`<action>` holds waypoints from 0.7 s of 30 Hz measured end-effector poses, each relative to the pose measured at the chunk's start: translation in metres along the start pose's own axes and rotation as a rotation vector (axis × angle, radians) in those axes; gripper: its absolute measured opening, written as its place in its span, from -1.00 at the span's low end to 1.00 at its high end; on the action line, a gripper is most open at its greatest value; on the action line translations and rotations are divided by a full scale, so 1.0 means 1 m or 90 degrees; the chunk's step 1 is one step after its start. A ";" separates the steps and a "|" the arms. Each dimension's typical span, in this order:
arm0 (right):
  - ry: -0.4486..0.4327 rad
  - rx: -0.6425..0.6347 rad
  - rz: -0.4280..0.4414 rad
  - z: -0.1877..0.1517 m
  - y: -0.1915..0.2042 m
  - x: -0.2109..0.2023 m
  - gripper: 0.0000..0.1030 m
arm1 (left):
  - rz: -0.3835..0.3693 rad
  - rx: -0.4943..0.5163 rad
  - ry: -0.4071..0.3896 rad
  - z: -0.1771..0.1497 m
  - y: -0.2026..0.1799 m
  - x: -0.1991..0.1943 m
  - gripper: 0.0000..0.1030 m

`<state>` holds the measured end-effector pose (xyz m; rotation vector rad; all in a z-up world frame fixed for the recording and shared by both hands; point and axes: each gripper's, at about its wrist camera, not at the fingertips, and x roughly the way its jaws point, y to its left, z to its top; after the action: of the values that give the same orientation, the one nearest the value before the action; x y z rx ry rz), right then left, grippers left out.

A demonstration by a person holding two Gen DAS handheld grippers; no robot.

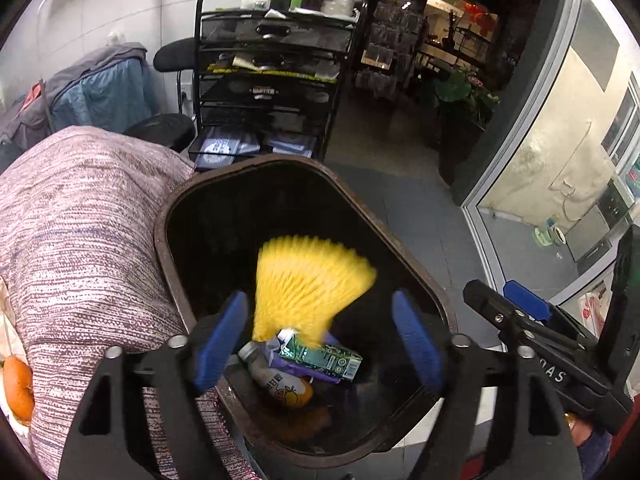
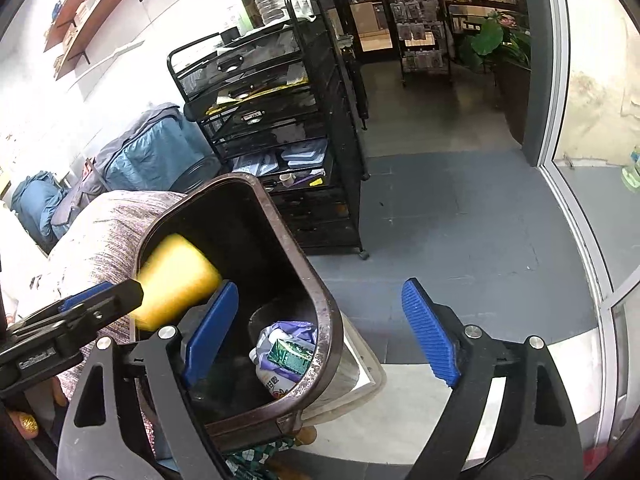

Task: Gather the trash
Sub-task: 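Carry the foam net and milk carton to the brown bin and release both inside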

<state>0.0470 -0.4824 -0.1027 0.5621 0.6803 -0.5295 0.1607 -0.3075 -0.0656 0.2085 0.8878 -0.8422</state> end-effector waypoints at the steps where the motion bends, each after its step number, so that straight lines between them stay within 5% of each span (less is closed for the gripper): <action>1: 0.000 -0.001 0.000 0.000 0.000 0.000 0.62 | 0.000 0.003 -0.004 0.000 -0.001 -0.001 0.62; 6: -0.005 0.000 -0.001 0.000 0.001 -0.001 0.67 | 0.004 0.016 -0.017 0.001 -0.004 -0.007 0.81; 21: -0.019 -0.011 0.019 -0.002 0.014 -0.008 0.76 | 0.023 0.016 -0.095 -0.008 0.000 -0.060 0.88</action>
<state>0.0499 -0.4689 -0.0942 0.5465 0.6465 -0.5032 0.1348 -0.2701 -0.0256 0.1811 0.7323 -0.8255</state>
